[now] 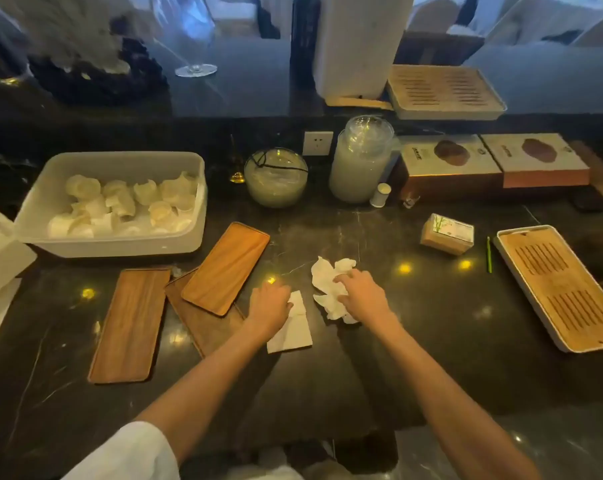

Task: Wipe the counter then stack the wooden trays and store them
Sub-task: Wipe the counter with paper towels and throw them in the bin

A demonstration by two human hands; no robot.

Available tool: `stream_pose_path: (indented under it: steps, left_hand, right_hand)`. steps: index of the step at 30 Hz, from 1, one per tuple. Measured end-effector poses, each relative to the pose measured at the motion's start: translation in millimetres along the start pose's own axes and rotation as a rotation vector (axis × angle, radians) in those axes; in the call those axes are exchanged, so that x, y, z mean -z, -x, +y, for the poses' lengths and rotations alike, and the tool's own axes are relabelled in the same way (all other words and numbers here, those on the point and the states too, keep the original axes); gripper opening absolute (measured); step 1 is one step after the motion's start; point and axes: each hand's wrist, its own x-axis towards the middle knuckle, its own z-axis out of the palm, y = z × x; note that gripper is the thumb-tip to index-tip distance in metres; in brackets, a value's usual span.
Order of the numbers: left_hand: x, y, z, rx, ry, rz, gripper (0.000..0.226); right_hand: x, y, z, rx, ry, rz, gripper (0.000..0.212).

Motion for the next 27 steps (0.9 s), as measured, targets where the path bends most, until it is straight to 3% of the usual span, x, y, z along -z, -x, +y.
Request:
stream_pose_path:
  steps: [3, 8, 15, 22, 25, 27]
  left_hand:
    - [-8.9, -7.3, 2.8, 0.049, 0.012, -0.132, 0.035]
    - [-24.6, -11.5, 1.7, 0.040, -0.055, -0.209, 0.050]
    - [-47.6, -9.8, -8.4, -0.035, -0.156, -0.146, 0.034]
    - [-51.2, -17.5, -4.6, -0.026, -0.128, -0.132, 0.028]
    - [-54.5, -16.4, 2.9, -0.023, -0.116, -0.183, 0.052]
    - [-58.3, -14.1, 6.8, -0.047, -0.155, -0.190, 0.052]
  right_hand:
    - [-3.2, -16.7, 6.2, 0.044, 0.073, -0.100, 0.053]
    - [-12.8, -29.7, 11.1, 0.011, 0.097, -0.235, 0.057]
    - [-27.9, -25.7, 23.8, -0.007, 0.065, -0.225, 0.034]
    - [-25.4, -11.7, 26.3, -0.254, -0.399, -0.077, 0.026]
    - [-31.2, 2.7, 18.5, -0.396, -0.613, -0.022, 0.034]
    - [-38.6, 12.5, 13.6, -0.453, -0.635, -0.010, 0.041]
